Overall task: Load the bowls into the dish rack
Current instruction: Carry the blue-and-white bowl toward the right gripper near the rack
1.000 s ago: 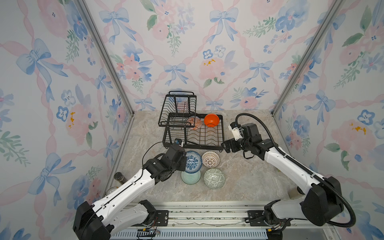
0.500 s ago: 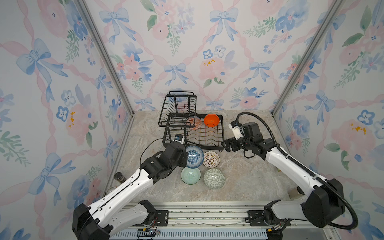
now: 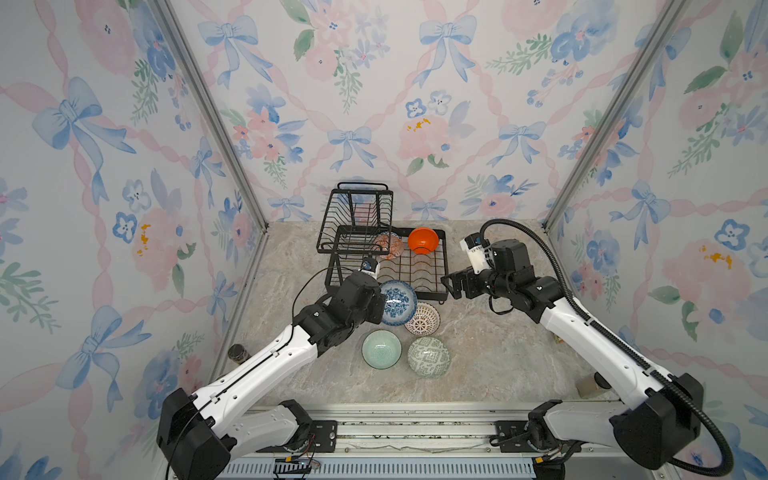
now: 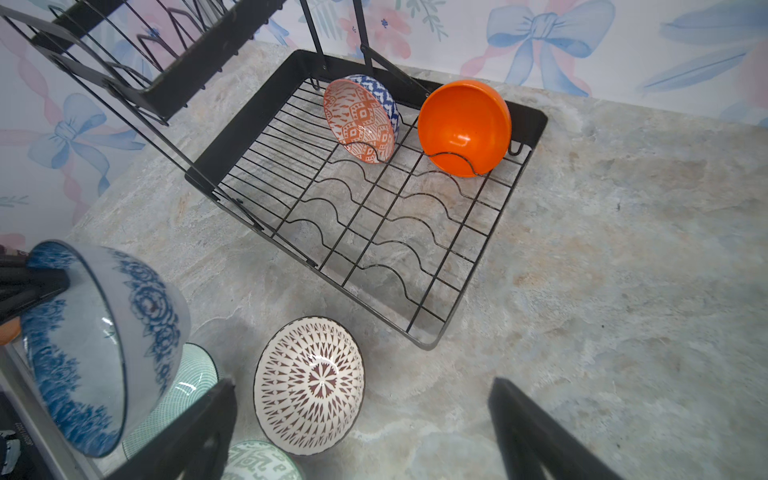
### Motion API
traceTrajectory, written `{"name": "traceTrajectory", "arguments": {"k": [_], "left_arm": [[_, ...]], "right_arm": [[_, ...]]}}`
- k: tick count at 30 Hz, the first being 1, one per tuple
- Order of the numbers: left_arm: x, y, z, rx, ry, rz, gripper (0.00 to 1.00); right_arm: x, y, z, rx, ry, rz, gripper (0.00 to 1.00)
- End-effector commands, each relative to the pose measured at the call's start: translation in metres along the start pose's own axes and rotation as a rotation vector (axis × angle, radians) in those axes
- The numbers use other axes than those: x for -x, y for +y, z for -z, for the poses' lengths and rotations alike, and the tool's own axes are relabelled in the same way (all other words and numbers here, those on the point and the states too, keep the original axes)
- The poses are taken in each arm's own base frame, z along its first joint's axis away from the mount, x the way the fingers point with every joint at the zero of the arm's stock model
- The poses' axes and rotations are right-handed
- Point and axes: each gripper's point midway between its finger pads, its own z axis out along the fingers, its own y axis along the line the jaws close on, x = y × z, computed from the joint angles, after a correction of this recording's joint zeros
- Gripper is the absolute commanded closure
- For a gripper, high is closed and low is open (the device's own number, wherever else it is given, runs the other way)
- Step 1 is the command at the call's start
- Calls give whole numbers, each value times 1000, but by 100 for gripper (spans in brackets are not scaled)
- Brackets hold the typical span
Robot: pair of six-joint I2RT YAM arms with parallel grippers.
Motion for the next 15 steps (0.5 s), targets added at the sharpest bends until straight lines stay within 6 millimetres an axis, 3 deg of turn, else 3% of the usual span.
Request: {"name": "traceTrajectory", "arguments": {"k": [1, 15], "left_arm": [[41, -16, 5, -56, -118, -9, 100], [75, -42, -16, -114, -150, -47, 100]], "right_arm": [[13, 14, 17, 29, -29, 1, 3], [24, 44, 19, 102, -54, 8, 1]]}}
